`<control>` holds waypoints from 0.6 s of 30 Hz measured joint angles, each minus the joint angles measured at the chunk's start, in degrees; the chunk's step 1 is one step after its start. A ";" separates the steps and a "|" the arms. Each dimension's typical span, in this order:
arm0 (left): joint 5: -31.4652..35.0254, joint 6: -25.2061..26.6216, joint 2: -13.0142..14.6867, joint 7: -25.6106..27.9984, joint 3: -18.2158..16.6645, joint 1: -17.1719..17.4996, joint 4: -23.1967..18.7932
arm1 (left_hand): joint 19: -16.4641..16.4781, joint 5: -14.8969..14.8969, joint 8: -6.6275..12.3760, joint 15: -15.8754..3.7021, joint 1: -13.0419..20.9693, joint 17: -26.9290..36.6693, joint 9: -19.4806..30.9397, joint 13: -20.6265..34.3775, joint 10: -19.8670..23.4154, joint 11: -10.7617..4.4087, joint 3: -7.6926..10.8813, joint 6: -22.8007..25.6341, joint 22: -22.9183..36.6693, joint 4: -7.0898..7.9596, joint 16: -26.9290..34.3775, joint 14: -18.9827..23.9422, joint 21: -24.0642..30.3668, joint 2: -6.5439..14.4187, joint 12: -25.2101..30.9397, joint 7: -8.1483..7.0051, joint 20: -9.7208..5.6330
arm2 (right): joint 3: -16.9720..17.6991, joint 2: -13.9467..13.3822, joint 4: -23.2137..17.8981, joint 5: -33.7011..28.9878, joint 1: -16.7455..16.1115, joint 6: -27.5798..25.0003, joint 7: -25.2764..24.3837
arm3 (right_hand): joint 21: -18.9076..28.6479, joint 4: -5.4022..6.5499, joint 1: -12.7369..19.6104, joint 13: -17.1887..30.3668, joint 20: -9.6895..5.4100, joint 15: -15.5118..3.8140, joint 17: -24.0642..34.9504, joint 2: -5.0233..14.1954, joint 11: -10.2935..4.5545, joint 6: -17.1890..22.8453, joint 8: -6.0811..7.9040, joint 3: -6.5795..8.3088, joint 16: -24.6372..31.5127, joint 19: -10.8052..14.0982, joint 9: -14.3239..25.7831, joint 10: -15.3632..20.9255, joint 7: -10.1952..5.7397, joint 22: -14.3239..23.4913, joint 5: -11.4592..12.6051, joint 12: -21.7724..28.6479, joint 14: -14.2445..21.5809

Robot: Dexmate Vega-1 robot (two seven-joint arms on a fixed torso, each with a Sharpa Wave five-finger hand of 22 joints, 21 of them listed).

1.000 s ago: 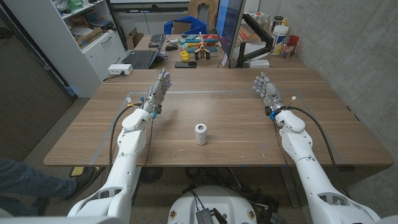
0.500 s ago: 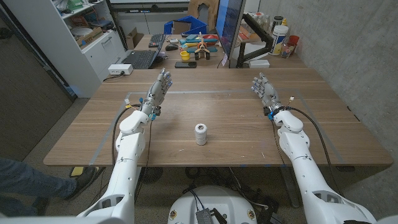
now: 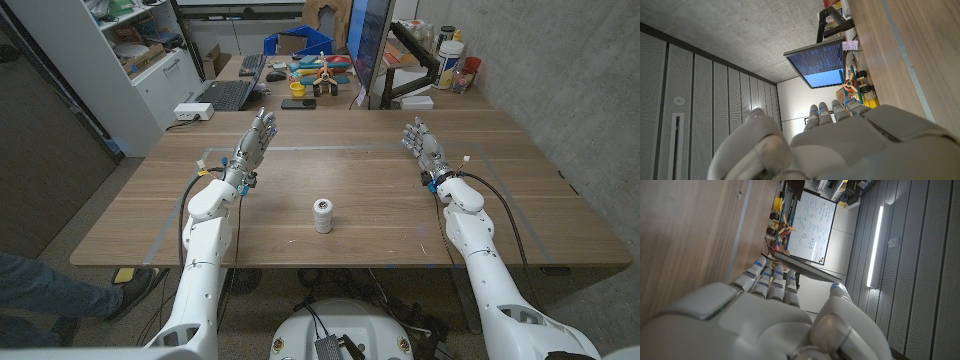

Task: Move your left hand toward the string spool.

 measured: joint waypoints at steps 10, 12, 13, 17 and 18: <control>0.31 -0.96 -0.57 -0.37 -0.33 2.08 -2.85 | 0.22 0.00 0.00 0.05 0.84 0.00 0.00 0.00 0.40 -0.22 -0.07 0.86 0.00 -0.39 0.01 0.85 0.00 0.23 0.28 -0.17 0.39 | 0.05 0.68 1.05 -0.27 0.48 0.71 0.08 | 0.00 0.00 0.00 0.00 0.00 0.00 0.00 0.00 0.20 0.00 0.00 0.00 0.00 0.00 0.00 0.19 0.00 0.00 0.00 0.00 0.00; 0.73 -1.14 -0.62 -0.15 -0.32 2.66 -3.56 | 0.43 0.00 0.00 0.18 0.83 0.00 0.00 0.01 0.40 -0.22 -0.07 1.07 0.00 -0.39 0.44 0.98 0.00 0.22 0.39 0.04 0.61 | 0.09 0.82 1.30 -0.28 0.55 0.88 0.09 | 0.00 0.00 0.00 0.00 0.00 0.00 0.00 0.00 0.20 0.02 0.00 0.00 0.00 0.00 0.00 0.19 -0.03 0.00 0.00 0.00 0.00; 0.98 -1.25 -0.64 -0.02 -0.29 2.92 -3.90 | 0.52 0.00 0.00 0.18 1.15 0.00 0.00 0.01 0.52 -0.09 -0.07 1.27 0.00 -0.39 0.45 0.98 0.00 0.20 0.39 0.20 0.69 | 0.13 0.90 1.44 -0.28 0.59 0.96 0.09 | 0.00 0.00 0.00 0.00 0.00 0.00 0.00 0.00 0.20 0.20 0.00 0.00 0.00 0.00 0.00 0.19 -0.21 0.00 0.00 0.00 -0.01; 1.72 -1.61 -0.72 0.26 -0.07 3.73 -4.90 | 0.54 0.00 0.00 -0.13 1.28 0.00 0.00 0.00 0.70 0.08 0.16 1.54 0.00 -0.62 0.45 1.29 0.00 0.23 0.39 -0.10 0.71 | 0.21 1.11 1.82 -0.28 0.63 1.20 0.10 | 0.00 0.00 0.00 0.00 0.00 0.00 0.00 0.00 0.20 0.33 0.00 0.00 0.00 0.00 0.00 0.19 -0.33 0.00 0.00 0.00 -0.01; 1.80 -1.67 -0.73 0.27 0.02 4.03 -5.29 | 0.75 0.00 0.00 -0.14 1.28 0.00 0.00 0.04 0.70 0.08 0.16 1.54 0.00 -0.62 0.45 1.29 0.00 0.23 0.39 -0.10 0.93 | 0.22 1.13 1.87 -0.28 0.63 1.26 0.10 | 0.00 0.00 0.00 0.00 0.00 0.00 0.00 0.00 0.18 0.41 0.00 0.00 0.00 0.00 0.00 0.21 -0.41 0.00 0.00 0.00 -0.01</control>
